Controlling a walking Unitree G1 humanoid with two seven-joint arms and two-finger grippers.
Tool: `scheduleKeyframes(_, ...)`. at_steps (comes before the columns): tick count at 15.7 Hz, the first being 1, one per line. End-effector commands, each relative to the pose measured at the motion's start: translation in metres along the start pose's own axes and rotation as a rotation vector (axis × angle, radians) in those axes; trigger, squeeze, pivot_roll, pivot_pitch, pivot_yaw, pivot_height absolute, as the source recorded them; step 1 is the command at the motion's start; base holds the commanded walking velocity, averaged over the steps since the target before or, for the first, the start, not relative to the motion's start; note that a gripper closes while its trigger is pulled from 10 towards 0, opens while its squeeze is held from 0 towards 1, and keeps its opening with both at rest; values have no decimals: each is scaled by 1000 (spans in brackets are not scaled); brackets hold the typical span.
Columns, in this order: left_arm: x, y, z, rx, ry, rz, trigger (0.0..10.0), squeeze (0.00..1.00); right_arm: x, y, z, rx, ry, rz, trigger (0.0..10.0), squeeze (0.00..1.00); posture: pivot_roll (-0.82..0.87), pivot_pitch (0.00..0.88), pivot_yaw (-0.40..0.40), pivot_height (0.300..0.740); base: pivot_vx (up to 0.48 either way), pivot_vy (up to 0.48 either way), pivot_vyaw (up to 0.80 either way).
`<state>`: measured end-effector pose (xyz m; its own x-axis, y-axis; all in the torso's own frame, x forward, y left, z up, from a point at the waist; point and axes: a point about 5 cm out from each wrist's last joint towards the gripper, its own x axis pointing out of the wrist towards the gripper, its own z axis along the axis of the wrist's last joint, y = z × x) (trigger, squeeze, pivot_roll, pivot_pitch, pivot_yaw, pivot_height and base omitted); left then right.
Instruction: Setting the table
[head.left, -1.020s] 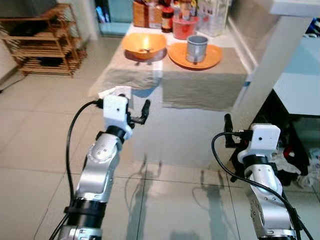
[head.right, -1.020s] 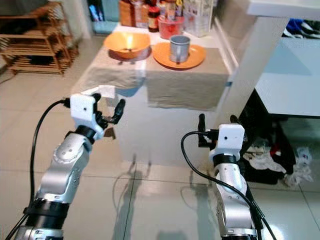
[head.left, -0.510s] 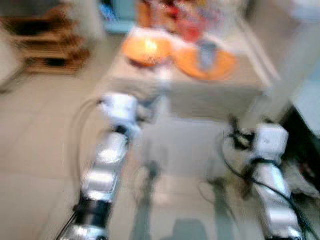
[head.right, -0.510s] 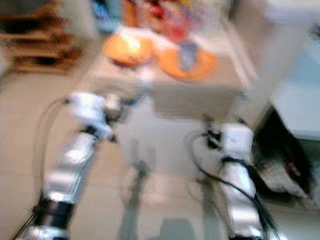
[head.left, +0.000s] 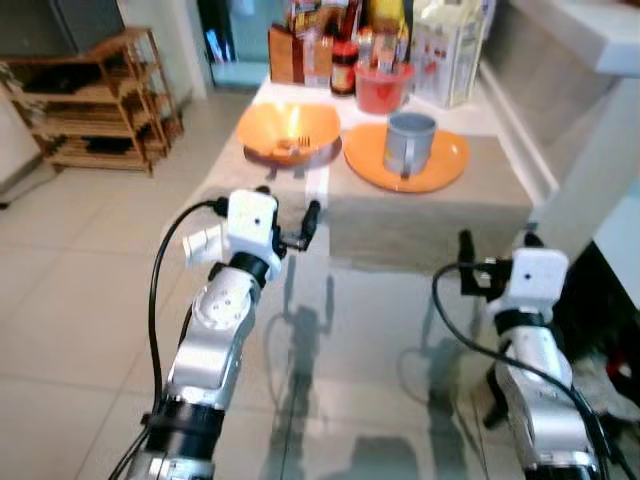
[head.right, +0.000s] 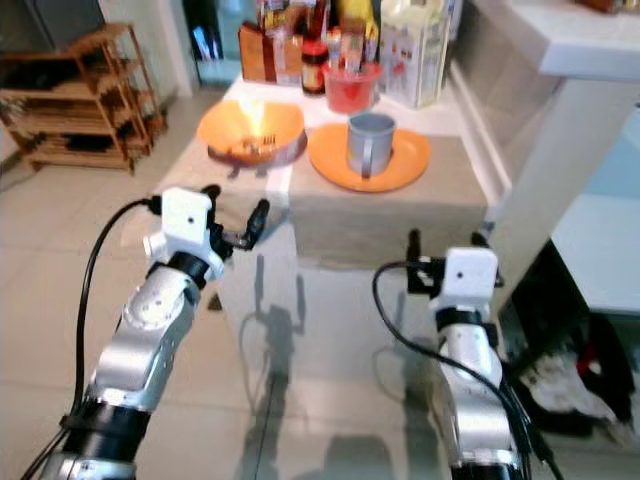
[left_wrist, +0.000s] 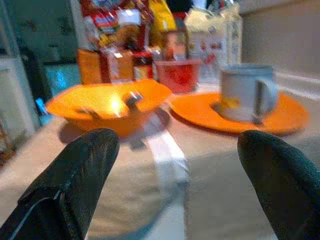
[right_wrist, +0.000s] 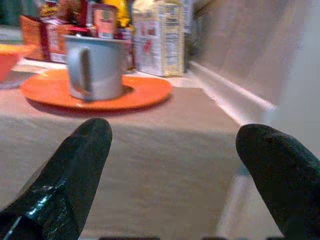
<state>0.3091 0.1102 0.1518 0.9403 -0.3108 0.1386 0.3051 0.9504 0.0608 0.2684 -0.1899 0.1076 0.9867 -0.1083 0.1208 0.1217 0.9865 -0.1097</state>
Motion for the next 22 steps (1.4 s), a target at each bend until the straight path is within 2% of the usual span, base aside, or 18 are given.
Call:
scheduleKeyframes(1,-2,7,1,7,4,10,10000,0,1,9,1,12,-6,24,10000,0,37,0,7,740,0,0,0)
scheduleKeyframes(6,-2,6,0,22,4,-4,10000,0,7,5,3,7,-9,16,10000,0,42,0,11,740,57,0,0)
scheduleKeyframes(11,-4,7,0,16,10,0,10000,0,9,8,3,7,-8,24,10000,0,47,0,10,740,0,0,0)
scheduleKeyframes(17,-10,7,1,46,22,-29,10000,0,40,-8,10,0,-14,-17,10000,0,95,0,4,740,0,0,0)
scheduleKeyframes(18,-9,9,1,85,29,-22,10000,0,39,-8,11,5,-19,-23,10000,0,98,0,3,740,0,0,0)
scheduleKeyframes(22,-7,4,1,53,28,-53,10000,0,24,2,2,11,-7,-10,10000,0,74,0,17,740,0,0,0)
